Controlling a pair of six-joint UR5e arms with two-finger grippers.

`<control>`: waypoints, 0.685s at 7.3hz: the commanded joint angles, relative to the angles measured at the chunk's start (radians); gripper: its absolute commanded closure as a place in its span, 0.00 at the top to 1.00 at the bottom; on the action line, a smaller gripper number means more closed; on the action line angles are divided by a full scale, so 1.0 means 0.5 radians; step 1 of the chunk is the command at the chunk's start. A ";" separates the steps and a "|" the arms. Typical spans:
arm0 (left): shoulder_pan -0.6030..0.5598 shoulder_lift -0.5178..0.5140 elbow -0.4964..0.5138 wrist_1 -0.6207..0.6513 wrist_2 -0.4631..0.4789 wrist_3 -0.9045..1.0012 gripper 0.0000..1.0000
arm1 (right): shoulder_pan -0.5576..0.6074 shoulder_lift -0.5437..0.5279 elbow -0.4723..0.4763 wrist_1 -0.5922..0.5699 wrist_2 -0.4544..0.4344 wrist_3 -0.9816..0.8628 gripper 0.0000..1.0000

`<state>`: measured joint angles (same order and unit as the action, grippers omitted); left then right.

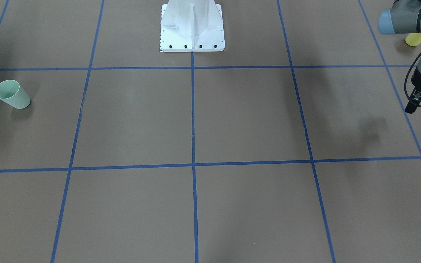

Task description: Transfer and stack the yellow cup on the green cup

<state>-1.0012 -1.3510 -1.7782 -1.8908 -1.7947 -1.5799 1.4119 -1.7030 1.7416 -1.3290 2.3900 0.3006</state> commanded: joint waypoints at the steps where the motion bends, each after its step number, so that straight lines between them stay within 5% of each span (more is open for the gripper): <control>1: 0.149 0.100 0.043 0.090 0.241 -0.309 0.99 | -0.010 0.013 0.017 0.004 0.003 0.006 1.00; 5: 0.287 0.156 0.059 0.532 0.506 -0.873 0.97 | -0.020 0.016 0.039 0.059 0.003 0.043 1.00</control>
<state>-0.8802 -1.2735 -1.7479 -1.7008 -1.5687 -1.9160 1.4042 -1.6956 1.7595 -1.3096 2.3919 0.3208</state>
